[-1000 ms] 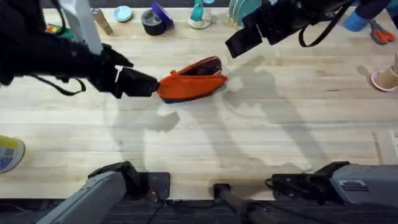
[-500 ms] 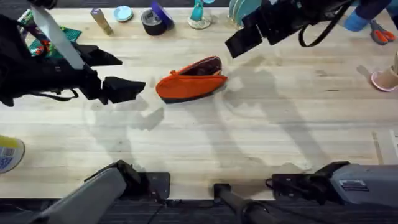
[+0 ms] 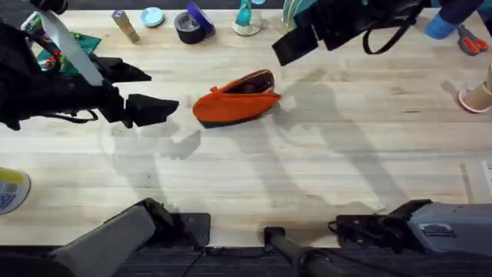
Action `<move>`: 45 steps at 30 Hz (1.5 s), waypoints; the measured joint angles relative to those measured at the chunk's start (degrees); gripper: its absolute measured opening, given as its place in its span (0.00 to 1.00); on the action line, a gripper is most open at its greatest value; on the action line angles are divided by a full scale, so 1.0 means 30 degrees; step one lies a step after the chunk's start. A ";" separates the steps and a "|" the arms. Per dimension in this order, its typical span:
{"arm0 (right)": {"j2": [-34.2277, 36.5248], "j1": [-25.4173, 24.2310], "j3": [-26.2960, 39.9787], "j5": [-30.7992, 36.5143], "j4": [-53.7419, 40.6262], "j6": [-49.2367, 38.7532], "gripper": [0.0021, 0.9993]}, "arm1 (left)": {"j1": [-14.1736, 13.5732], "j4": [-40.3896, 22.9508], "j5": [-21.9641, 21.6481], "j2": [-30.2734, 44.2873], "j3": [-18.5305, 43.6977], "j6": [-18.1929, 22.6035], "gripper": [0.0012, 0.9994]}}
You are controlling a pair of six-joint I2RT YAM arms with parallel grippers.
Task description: Unzip the bag, pick up the pens from the table one at a time and place them inside, then zip the bag closed.
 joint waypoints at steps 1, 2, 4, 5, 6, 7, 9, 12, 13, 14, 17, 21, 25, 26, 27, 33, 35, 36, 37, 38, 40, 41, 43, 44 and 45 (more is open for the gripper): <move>-0.0004 0.0139 0.0000 -0.0037 0.0081 0.0017 1.00 | 0.0000 0.0000 0.0000 0.0000 0.0000 0.0004 0.99; -0.0004 0.0343 0.0000 -0.0055 0.0169 0.0070 1.00 | 0.0000 0.0000 0.0000 0.0000 0.0000 0.0004 1.00; -0.0004 0.0707 0.0000 -0.0074 0.0331 0.0155 1.00 | 0.0000 0.0000 0.0000 0.0000 0.0000 0.0004 1.00; -0.0004 0.0906 0.0000 -0.0112 0.0365 0.0199 1.00 | 0.0000 0.0000 0.0000 0.0000 0.0000 0.0004 1.00; -0.0004 0.1080 0.0007 -0.0128 0.0372 0.0215 1.00 | 0.0000 0.0000 0.0000 0.0000 0.0000 0.0004 1.00; -0.0004 0.1250 0.0022 -0.0132 0.0361 0.0215 1.00 | 0.0000 0.0000 0.0000 0.0000 0.0000 0.0004 1.00; 0.0091 0.1578 0.0274 -0.0135 0.0247 0.0215 1.00 | 0.0000 0.0000 0.0000 0.0000 0.0000 0.0004 1.00; 0.0609 0.2080 0.1356 -0.0143 0.0263 0.0215 1.00 | 0.0000 0.0000 0.0000 0.0000 0.0000 0.0004 1.00; 0.0823 0.2218 0.1761 -0.0160 0.0242 0.0215 1.00 | 0.0000 0.0000 0.0000 -0.0003 0.0000 0.0004 1.00; 0.1050 0.2354 0.2176 -0.0184 0.0147 0.0215 1.00 | 0.0000 0.0000 0.0000 0.0000 0.0000 0.0004 1.00; 0.1901 0.2675 0.3635 -0.0201 -0.0729 0.0215 1.00 | 0.0000 0.0000 0.0000 0.0000 -0.0005 0.0004 1.00; 0.3328 0.2804 0.5735 -0.0273 -0.2295 0.0223 1.00 | 0.0000 0.0000 0.0000 0.0000 -0.0007 0.0004 1.00; 0.4972 0.2804 0.7752 -0.0332 -0.3753 0.0208 1.00 | 0.0000 0.0000 0.0000 0.0000 -0.0007 0.0004 1.00; 0.5328 0.2826 0.8116 -0.0335 -0.3944 0.0201 1.00 | 0.0000 0.0000 0.0000 -0.0004 -0.0007 0.0004 1.00; 0.5662 0.2853 0.8442 -0.0332 -0.4118 0.0186 1.00 | 0.0000 0.0000 0.0000 0.0000 -0.0007 0.0004 1.00; 0.6998 0.3355 0.9333 -0.0332 -0.4074 0.0028 1.00 | 0.0000 -0.0097 0.0000 0.0000 -0.0015 0.0004 0.99; 0.7080 0.3479 0.9340 -0.0332 -0.3914 -0.0052 1.00 | 0.0000 -0.0221 0.0000 0.0000 -0.0015 0.0004 1.00; 0.7092 0.3539 0.9345 -0.0337 -0.3835 -0.0109 1.00 | 0.0000 -0.0269 0.0000 0.0000 -0.0015 0.0004 1.00; 0.7085 0.3576 0.9369 -0.0339 -0.3753 -0.0178 1.00 | 0.0000 -0.0298 0.0000 0.0000 -0.0015 0.0004 1.00; 0.7087 0.3607 0.9407 -0.0339 -0.3643 -0.0240 1.00 | 0.0000 -0.0299 0.0000 0.0000 -0.0015 0.0004 1.00; 0.7092 0.3633 0.9471 -0.0340 -0.3356 -0.0316 1.00 | 0.0000 -0.0300 0.0000 0.0000 -0.0015 0.0004 1.00; 0.7092 0.3649 0.9494 -0.0347 -0.3189 -0.0342 1.00 | 0.0000 -0.0306 0.0000 -0.0001 -0.0015 0.0004 1.00; 0.7092 0.3676 0.9521 -0.0360 -0.3045 -0.0433 1.00 | 0.0000 -0.0305 0.0000 -0.0006 -0.0015 0.0004 1.00; 0.7086 0.3686 0.9530 -0.0466 -0.3037 -0.0576 1.00 | 0.0000 -0.0306 0.0000 -0.0006 -0.0015 0.0004 1.00; 0.7092 0.3706 0.9530 -0.0602 -0.3030 -0.0737 1.00 | 0.0000 -0.0306 0.0000 0.0000 -0.0015 0.0004 1.00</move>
